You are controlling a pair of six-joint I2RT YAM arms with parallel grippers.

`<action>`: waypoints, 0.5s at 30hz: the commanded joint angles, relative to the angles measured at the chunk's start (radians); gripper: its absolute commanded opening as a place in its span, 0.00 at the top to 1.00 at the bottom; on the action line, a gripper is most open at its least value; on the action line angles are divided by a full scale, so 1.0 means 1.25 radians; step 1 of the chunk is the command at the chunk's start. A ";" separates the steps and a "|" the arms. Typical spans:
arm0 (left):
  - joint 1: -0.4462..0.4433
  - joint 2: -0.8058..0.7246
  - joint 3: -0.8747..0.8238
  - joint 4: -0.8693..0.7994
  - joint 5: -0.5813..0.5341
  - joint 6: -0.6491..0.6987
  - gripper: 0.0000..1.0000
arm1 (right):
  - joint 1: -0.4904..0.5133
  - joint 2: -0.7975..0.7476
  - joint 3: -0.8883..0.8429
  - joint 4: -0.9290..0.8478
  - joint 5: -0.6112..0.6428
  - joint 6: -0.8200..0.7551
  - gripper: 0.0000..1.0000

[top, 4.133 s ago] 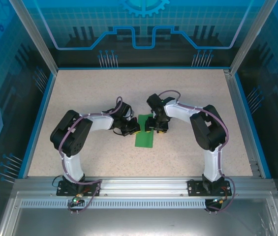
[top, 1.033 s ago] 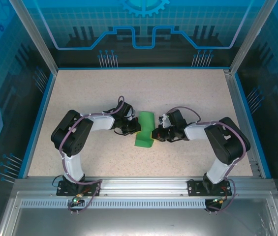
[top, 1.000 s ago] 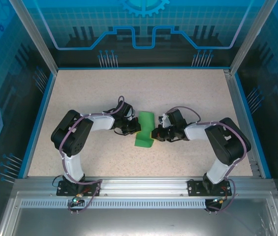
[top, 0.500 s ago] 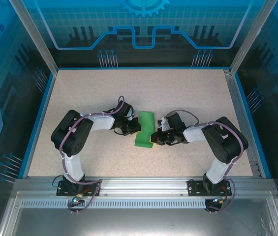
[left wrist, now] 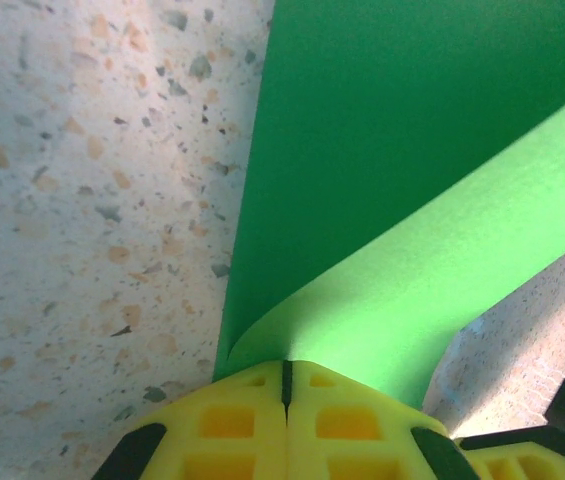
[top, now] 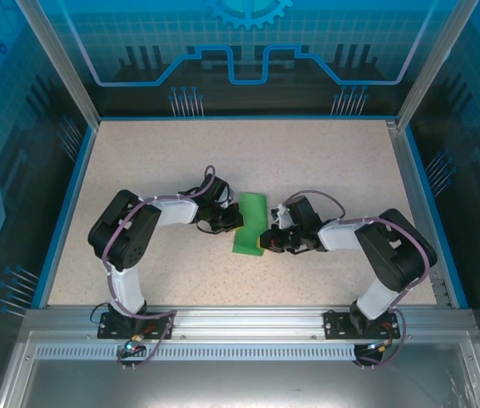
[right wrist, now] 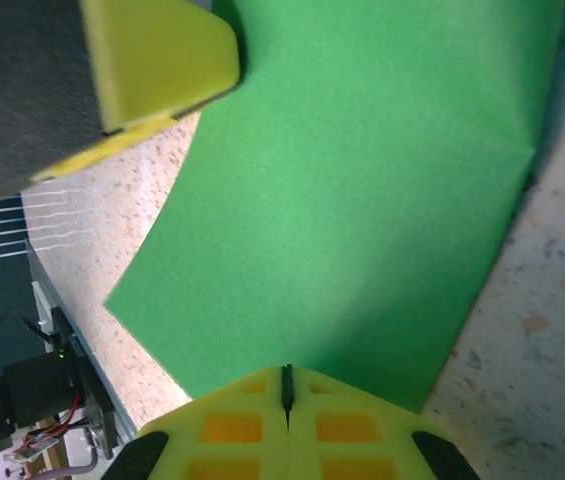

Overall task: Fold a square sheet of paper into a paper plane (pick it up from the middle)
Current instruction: Fold the square sheet of paper in half at the center of the table.

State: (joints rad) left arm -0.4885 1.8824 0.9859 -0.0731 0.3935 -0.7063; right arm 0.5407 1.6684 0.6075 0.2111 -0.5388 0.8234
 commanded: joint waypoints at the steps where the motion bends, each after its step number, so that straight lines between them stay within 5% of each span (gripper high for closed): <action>1: -0.008 0.037 -0.006 -0.062 -0.036 0.015 1.00 | 0.013 0.038 -0.022 0.004 0.009 0.000 0.99; 7: -0.009 0.037 -0.006 -0.064 -0.039 0.019 1.00 | 0.012 0.080 -0.036 0.014 0.015 0.002 0.99; 15: -0.009 0.038 -0.006 -0.068 -0.039 0.021 1.00 | 0.013 -0.050 -0.040 -0.025 0.020 -0.010 0.98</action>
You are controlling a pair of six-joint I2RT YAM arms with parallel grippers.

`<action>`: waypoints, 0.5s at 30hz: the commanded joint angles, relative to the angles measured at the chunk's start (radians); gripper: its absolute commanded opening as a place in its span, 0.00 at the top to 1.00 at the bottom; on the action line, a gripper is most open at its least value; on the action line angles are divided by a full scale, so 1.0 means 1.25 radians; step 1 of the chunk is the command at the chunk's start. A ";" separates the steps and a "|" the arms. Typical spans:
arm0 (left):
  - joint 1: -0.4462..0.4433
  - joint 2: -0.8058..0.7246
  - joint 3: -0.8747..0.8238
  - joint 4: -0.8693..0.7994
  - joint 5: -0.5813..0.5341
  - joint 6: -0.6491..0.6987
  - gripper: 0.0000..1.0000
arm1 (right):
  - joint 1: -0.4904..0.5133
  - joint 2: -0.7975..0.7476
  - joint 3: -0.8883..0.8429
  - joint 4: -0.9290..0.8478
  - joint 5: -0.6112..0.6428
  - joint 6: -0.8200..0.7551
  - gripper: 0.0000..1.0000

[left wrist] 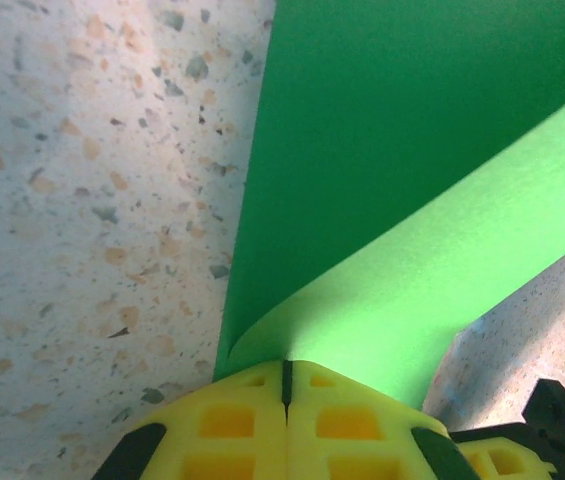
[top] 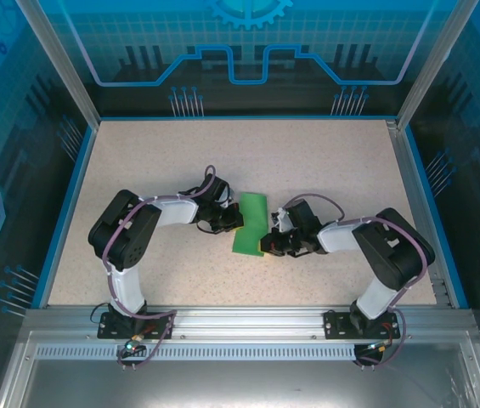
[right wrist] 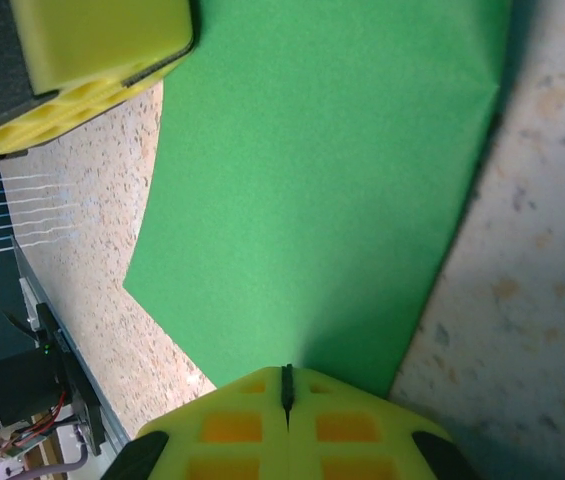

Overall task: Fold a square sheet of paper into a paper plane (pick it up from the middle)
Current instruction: Fold the square sheet of paper in half at the center of the table.

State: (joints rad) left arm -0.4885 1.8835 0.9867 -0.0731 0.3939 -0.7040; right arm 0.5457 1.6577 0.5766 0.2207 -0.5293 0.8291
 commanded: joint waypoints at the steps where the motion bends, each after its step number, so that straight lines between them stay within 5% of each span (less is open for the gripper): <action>1: -0.009 0.038 -0.005 -0.066 -0.039 0.016 1.00 | 0.011 -0.046 -0.016 -0.032 0.009 -0.015 0.98; 15: -0.009 0.036 -0.004 -0.071 -0.041 0.020 1.00 | 0.027 0.030 -0.043 -0.077 0.060 -0.046 1.00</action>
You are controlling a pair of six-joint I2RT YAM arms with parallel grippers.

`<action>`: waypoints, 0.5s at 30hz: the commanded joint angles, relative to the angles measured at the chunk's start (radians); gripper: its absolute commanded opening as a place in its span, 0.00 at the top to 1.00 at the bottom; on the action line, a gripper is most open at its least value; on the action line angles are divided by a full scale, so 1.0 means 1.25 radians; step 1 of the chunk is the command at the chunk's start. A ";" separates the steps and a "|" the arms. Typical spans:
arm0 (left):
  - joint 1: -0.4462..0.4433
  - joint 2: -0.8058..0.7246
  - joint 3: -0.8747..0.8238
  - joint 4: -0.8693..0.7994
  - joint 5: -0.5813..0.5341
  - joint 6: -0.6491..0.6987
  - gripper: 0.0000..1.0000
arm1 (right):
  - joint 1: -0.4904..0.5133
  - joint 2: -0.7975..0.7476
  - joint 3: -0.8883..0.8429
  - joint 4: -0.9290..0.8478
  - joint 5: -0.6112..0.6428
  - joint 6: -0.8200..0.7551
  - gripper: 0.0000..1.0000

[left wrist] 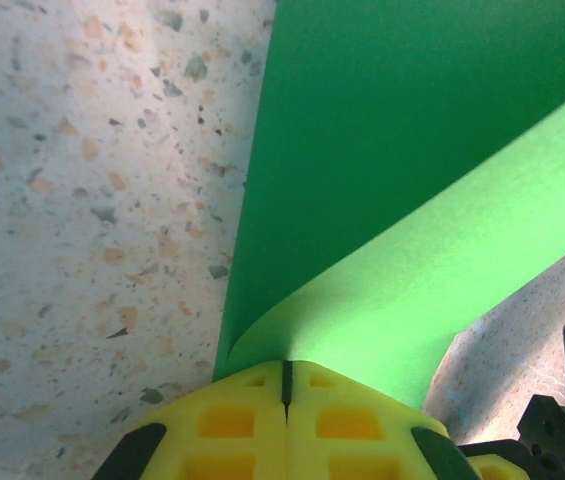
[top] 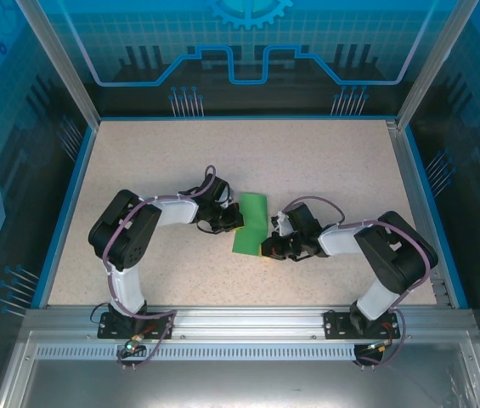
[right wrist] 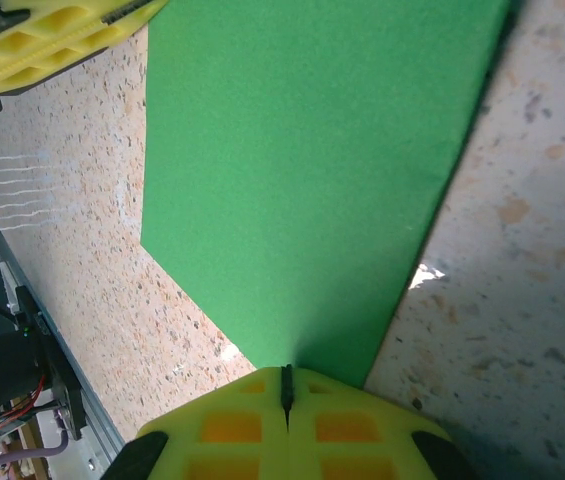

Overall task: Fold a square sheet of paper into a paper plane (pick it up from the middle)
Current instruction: Fold the square sheet of paper in half at the center of the table.

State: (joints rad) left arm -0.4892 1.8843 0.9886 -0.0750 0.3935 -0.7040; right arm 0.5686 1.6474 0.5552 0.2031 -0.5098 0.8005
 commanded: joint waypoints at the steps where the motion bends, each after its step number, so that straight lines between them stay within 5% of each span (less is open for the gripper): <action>1: -0.008 0.035 -0.005 -0.070 -0.041 0.021 1.00 | 0.009 0.026 -0.022 -0.064 0.039 -0.021 0.99; 8: -0.008 0.035 -0.007 -0.075 -0.042 0.024 1.00 | -0.057 -0.084 0.031 -0.056 -0.005 -0.012 0.98; 15: -0.009 0.045 -0.007 -0.068 -0.039 0.022 1.00 | -0.112 -0.004 0.164 -0.090 -0.056 -0.057 0.97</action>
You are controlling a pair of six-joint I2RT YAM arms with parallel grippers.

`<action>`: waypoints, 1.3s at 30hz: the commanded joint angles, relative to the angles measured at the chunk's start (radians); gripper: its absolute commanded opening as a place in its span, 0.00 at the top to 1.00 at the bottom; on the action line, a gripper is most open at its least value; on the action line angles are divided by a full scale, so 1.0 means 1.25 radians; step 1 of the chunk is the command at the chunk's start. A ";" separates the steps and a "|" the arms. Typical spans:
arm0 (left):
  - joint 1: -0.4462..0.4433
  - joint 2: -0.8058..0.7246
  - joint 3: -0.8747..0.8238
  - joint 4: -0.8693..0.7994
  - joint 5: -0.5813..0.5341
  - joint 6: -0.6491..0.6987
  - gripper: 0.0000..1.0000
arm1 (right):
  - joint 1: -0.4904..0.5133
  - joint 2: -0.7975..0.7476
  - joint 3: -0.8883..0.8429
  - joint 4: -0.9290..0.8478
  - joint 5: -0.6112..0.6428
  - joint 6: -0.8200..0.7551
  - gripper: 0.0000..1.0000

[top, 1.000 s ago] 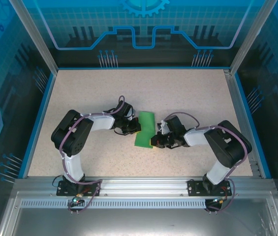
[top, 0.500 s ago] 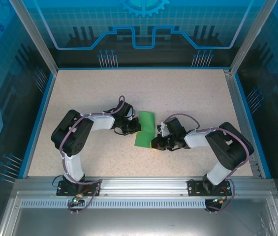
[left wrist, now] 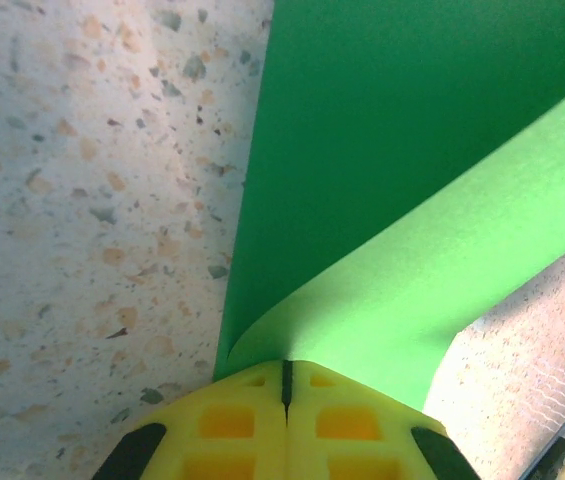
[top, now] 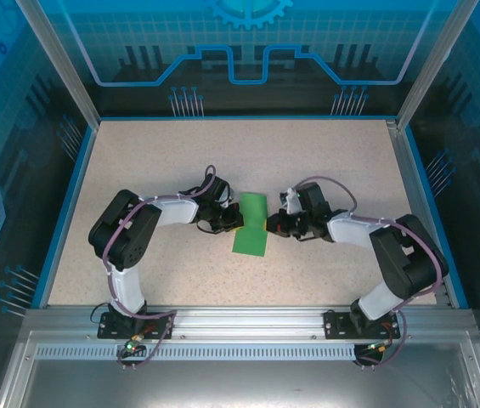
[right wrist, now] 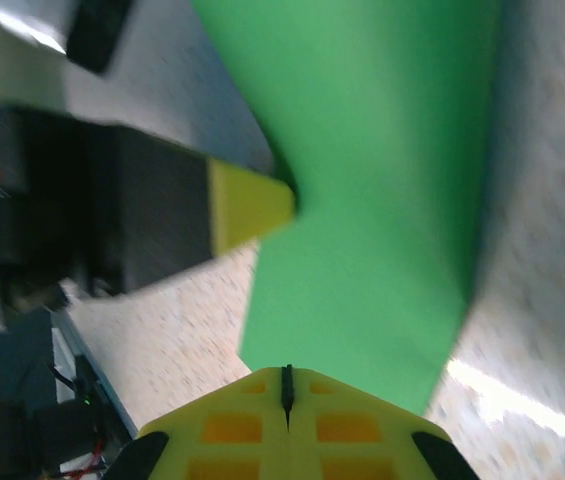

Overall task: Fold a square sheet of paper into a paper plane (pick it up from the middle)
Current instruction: Fold the square sheet of paper in half at the center of the table.

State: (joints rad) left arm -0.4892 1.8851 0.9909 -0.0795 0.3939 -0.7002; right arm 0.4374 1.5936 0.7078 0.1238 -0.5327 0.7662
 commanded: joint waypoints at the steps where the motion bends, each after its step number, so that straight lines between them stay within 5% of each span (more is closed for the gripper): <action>1: -0.008 0.046 -0.007 -0.063 -0.038 0.018 1.00 | -0.008 0.057 0.055 -0.028 -0.041 -0.032 0.97; 22: -0.008 0.046 -0.013 -0.071 -0.043 0.027 1.00 | -0.044 0.236 0.058 -0.028 0.010 -0.071 0.97; 31: -0.006 0.046 -0.009 -0.083 -0.048 0.035 1.00 | -0.048 0.149 0.125 -0.066 -0.032 -0.068 0.96; 39: -0.006 0.050 -0.005 -0.080 -0.044 0.034 1.00 | -0.076 0.194 0.174 -0.069 -0.040 -0.075 0.96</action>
State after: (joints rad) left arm -0.4892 1.8889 0.9943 -0.0818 0.3943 -0.6792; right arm 0.3653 1.8088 0.9039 0.0608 -0.5606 0.6899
